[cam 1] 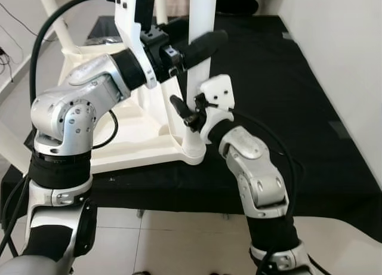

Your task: Building children table

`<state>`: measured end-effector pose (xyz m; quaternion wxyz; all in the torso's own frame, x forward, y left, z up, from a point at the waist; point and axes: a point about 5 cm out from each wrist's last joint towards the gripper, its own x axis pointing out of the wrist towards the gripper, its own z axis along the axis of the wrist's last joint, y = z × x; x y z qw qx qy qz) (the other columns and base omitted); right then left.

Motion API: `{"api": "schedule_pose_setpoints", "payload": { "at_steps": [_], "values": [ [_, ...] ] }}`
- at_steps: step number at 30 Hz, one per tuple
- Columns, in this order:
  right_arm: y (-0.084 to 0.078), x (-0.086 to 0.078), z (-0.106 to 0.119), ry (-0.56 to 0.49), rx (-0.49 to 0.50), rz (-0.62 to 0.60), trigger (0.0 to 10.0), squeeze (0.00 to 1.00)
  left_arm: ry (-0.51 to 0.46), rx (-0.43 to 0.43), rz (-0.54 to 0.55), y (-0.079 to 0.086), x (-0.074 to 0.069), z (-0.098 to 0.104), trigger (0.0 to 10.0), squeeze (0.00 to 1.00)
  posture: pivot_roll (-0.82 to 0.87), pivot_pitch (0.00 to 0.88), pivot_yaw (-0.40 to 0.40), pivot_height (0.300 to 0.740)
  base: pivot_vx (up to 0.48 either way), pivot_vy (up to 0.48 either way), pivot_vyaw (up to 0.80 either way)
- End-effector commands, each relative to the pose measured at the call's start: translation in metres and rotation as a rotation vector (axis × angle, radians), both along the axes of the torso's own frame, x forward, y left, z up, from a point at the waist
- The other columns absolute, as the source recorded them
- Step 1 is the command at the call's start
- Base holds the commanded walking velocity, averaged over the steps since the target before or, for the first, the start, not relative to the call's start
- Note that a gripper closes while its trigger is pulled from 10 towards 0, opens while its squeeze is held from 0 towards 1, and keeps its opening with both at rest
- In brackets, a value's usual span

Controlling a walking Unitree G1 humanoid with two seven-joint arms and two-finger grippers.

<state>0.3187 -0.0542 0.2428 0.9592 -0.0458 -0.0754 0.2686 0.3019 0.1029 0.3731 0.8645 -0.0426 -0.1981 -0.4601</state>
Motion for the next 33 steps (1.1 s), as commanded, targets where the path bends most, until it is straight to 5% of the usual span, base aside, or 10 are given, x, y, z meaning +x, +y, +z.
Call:
{"api": "schedule_pose_setpoints", "payload": {
  "at_steps": [1,9,10,14,15,28,29,30,31,33],
  "values": [
    [-0.007,0.007,-0.052,0.252,-0.059,-0.052,0.0,0.00,0.016,0.023,-0.009,-0.002,0.000,-0.006,10.0,0.00,0.00,0.190,-0.050,0.740,0.000,0.000,0.00],
    [-0.007,0.009,-0.039,0.214,-0.064,-0.112,0.0,0.00,0.008,0.016,0.020,0.001,-0.001,-0.006,10.0,0.00,0.00,0.185,-0.060,0.740,0.000,0.000,0.00],
    [-0.008,0.005,-0.035,0.206,-0.075,-0.149,10.0,0.00,0.019,0.013,0.052,0.007,-0.003,-0.013,10.0,0.00,0.01,0.182,-0.058,0.740,0.000,0.000,0.00],
    [-0.010,0.006,-0.031,0.185,-0.068,-0.161,10.0,0.00,0.028,0.007,0.073,0.013,-0.006,-0.017,10.0,0.00,0.01,0.181,-0.058,0.740,0.000,0.000,0.00],
    [-0.011,0.007,-0.029,0.175,-0.061,-0.160,10.0,1.00,0.029,0.004,0.080,0.015,-0.007,-0.018,10.0,0.00,0.01,0.181,-0.058,0.740,0.000,0.000,0.00],
    [-0.019,0.014,-0.012,0.119,0.029,-0.017,10.0,1.00,-0.047,0.098,0.135,0.017,-0.044,-0.021,10.0,0.00,0.03,0.187,-0.062,0.740,0.000,0.000,0.00],
    [-0.020,0.015,-0.009,0.107,0.040,0.023,10.0,0.29,-0.041,0.112,0.143,0.017,-0.047,-0.025,10.0,0.00,0.03,0.188,-0.064,0.740,0.000,0.000,0.00],
    [-0.021,0.016,-0.008,0.099,0.048,0.050,10.0,0.29,-0.037,0.120,0.150,0.017,-0.049,-0.028,10.0,0.00,0.03,0.188,-0.064,0.740,0.000,0.000,0.00],
    [-0.022,0.018,-0.004,0.079,0.051,0.094,10.0,0.00,-0.030,0.130,0.159,0.017,-0.052,-0.033,10.0,0.00,0.04,0.191,-0.070,0.740,0.000,0.000,0.00],
    [-0.023,0.021,0.000,0.055,0.047,0.150,10.0,0.00,-0.023,0.144,0.178,0.017,-0.054,-0.038,10.0,0.00,0.05,0.193,-0.072,0.740,0.000,0.000,0.00]
  ]
}}
